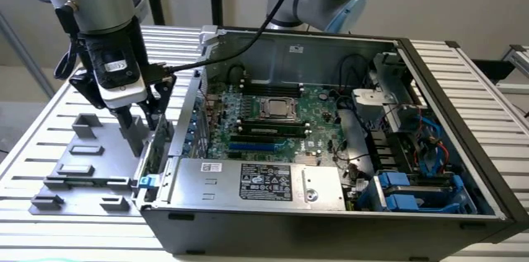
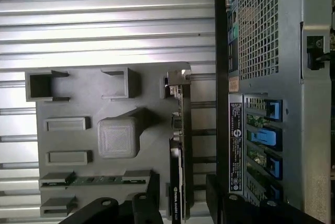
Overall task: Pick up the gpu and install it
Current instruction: 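Reach for the gpu, then pick up the gpu and move the gpu toward the slot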
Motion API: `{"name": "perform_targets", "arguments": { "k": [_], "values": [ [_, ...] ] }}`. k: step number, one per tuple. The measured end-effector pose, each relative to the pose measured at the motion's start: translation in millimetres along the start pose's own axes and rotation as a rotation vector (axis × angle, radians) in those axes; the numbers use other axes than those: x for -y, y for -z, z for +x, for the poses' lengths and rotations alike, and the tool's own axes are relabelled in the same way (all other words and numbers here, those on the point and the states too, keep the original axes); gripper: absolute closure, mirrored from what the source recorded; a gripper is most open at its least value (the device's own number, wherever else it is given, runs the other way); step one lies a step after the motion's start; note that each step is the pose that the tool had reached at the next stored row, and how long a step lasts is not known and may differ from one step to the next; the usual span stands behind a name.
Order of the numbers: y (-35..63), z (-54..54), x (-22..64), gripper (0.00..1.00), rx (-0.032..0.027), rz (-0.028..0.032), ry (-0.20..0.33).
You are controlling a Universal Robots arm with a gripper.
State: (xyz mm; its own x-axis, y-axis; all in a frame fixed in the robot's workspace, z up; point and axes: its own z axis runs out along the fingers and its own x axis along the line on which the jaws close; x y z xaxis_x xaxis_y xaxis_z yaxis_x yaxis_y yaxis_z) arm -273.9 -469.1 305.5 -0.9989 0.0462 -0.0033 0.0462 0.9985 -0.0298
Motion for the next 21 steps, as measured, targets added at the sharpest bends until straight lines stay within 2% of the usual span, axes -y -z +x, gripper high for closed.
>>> {"name": "perform_targets", "arguments": {
  "k": [6,9,11,12,15,16,21],
  "values": [
    [-10.2,-0.2,6.0,0.52,0.0002,0.0,0.003],
    [-13.7,-0.1,10.0,0.52,0.0023,-0.0001,0.005],
    [-15.3,0.3,13.1,0.52,0.0068,-0.0002,0.005],
    [-16.0,0.8,14.2,0.52,0.0118,-0.0005,0.005],
    [-17.6,1.8,15.6,0.52,0.0336,-0.0014,0.005],
    [-18.5,2.1,15.7,0.52,0.0375,-0.0017,0.005],
    [-24.0,3.4,15.9,0.52,0.0385,-0.0016,0.005]
  ]
}}
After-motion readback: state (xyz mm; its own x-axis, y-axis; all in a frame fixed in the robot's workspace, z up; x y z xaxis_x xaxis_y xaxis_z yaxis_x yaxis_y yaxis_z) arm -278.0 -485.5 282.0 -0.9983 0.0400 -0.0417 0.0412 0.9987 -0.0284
